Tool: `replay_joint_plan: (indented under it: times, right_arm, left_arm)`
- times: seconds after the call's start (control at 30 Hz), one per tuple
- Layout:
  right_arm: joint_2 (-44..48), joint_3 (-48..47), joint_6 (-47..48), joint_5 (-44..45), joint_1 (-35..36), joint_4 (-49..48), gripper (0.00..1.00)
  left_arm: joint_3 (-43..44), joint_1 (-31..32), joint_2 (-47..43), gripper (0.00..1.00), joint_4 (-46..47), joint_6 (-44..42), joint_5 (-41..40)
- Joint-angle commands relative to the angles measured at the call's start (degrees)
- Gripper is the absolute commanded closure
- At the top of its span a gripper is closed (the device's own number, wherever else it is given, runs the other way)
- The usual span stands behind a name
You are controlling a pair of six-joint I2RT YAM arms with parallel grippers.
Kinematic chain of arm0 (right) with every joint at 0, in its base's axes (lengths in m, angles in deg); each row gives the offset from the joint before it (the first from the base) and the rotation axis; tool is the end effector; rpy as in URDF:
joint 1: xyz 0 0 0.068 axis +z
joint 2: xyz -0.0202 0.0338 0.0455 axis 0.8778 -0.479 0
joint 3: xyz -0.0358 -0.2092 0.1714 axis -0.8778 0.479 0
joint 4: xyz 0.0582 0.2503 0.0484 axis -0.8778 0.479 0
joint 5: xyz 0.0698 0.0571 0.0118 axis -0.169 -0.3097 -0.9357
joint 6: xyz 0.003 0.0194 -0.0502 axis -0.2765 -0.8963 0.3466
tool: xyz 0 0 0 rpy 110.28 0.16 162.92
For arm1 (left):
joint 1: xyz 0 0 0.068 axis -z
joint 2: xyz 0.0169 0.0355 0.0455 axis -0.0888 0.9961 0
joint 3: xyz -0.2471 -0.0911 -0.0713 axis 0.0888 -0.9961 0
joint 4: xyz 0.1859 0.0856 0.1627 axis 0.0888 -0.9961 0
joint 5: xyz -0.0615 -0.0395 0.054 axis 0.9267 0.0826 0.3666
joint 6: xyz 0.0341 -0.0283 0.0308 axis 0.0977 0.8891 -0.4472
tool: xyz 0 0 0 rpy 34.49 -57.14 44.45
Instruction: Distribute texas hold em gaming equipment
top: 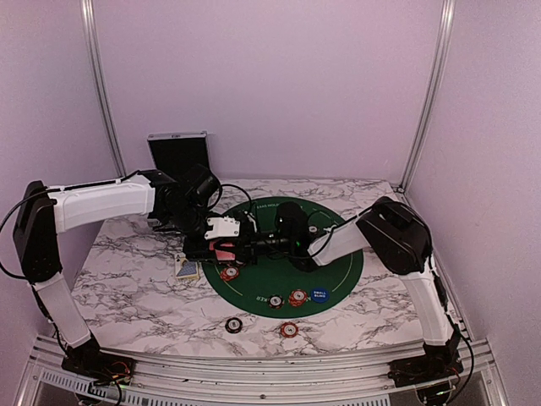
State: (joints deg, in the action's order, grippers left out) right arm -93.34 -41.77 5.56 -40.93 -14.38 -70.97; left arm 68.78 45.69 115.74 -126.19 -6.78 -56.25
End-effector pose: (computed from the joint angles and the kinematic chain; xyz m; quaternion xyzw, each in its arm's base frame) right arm 0.3142 0.3779 0.1380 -0.1081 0.7037 0.7023 0.0004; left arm 0.2778 -0.2422 0.2472 0.7105 0.6584 -0.0169 0.2478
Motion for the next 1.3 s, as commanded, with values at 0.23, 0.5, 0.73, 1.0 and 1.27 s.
replay_joint_plan:
  times: [0.23,0.5,0.73,1.0,1.27]
  right_arm:
    - [2.09,-0.95,6.13,1.28,0.01,7.87,0.92]
    - [1.92,-1.94,5.63,0.81,0.1,7.07,0.59]
    - [0.95,-3.99,5.28,0.59,0.47,7.26,0.5]
    - [2.97,-4.05,13.28,2.53,0.11,19.07,0.45]
    - [4.97,-3.61,17.89,3.47,-0.31,25.78,0.46]
  left_arm:
    - [1.84,-0.35,-0.18,0.53,0.18,0.15,0.7]
    - [1.78,-0.35,0.1,0.65,0.17,0.63,0.78]
    - [1.82,-0.39,0.35,0.66,0.19,1.31,1.01]
    - [1.09,-0.71,-0.21,0.69,0.15,2.19,0.92]
    - [0.17,-1.59,-1.37,0.71,0.18,2.62,1.47]
